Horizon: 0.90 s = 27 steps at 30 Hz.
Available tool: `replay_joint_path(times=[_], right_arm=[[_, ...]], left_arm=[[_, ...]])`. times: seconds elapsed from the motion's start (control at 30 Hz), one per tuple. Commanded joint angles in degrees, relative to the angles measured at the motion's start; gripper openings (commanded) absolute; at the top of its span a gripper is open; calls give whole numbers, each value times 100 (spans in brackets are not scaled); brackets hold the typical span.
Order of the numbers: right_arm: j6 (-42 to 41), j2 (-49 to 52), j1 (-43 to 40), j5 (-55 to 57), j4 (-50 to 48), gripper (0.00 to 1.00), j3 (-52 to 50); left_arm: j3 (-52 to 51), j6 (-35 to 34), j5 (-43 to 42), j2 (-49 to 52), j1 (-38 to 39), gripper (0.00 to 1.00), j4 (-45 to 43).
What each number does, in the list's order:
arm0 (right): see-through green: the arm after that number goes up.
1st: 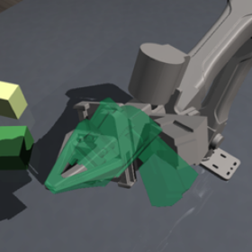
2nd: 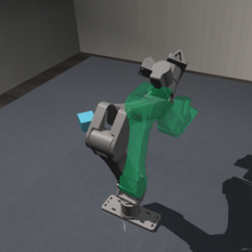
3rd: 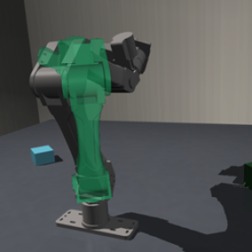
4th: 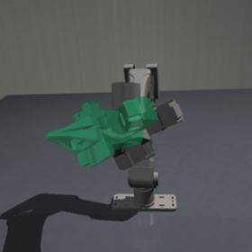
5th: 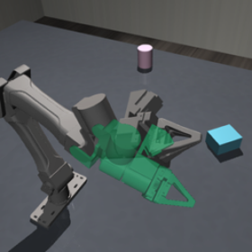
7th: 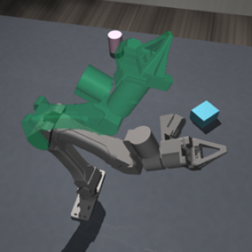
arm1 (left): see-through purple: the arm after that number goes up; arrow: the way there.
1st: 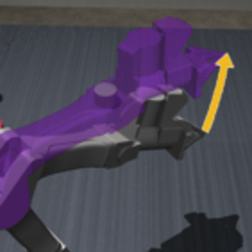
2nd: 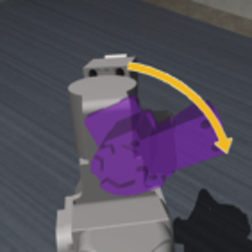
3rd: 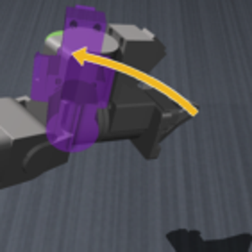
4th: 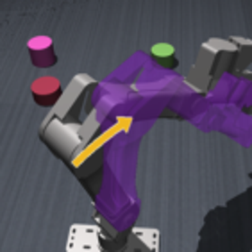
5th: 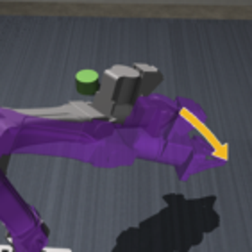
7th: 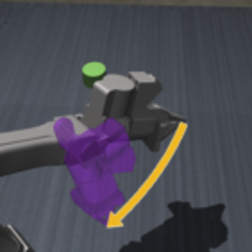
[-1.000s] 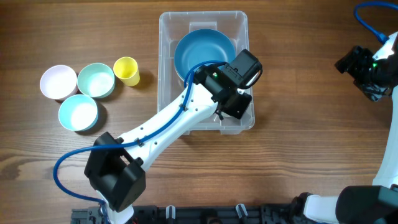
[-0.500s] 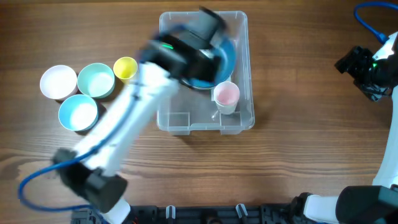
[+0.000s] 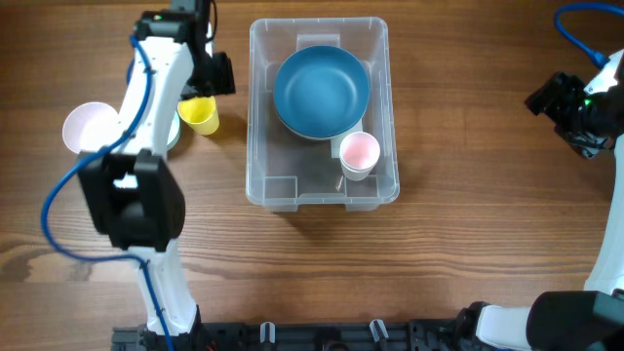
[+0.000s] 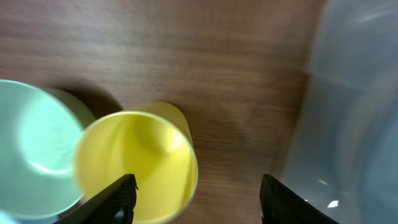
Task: Pack container
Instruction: 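Grasp the yellow cup with the left gripper, then stack the yellow cup onto the cups in the container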
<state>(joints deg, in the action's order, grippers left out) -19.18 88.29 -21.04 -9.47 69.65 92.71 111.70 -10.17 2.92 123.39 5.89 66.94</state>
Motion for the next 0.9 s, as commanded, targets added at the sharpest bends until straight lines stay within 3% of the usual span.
replay_joint_path(times=[0.0,0.03,0.07,0.1,0.2,0.37,0.53,0.67,0.77,0.87], right_arm=[[76,66,24,-94,-13,79,-39],[79,66,24,-94,-13,79,-37],[79,66,24,-94,-11,79,-39],[81,66,24,-94,-11,79,-39],[81,66,24,-94,-11,79,-39],[101,66,24,-94,0,80,-39],[101,66,24,-94,-9,80,-39],[98,66,24,-96,-20,80,-39],[101,66,24,-94,-13,80,-39],[103,66,24,-94,-2,80,-39]], left_arm=[[7,31,-96,450,11,64,83],[7,31,-96,564,11,62,94],[7,31,-94,656,11,47,131],[4,31,-96,686,9,23,177],[7,33,-94,669,37,4,258],[13,33,-63,258,37,4,411],[179,33,-31,-1539,282,4,422],[179,122,-162,-2627,1917,4,417],[179,946,-404,-2441,3342,4,170],[179,973,-201,-1899,4199,4,-109]])
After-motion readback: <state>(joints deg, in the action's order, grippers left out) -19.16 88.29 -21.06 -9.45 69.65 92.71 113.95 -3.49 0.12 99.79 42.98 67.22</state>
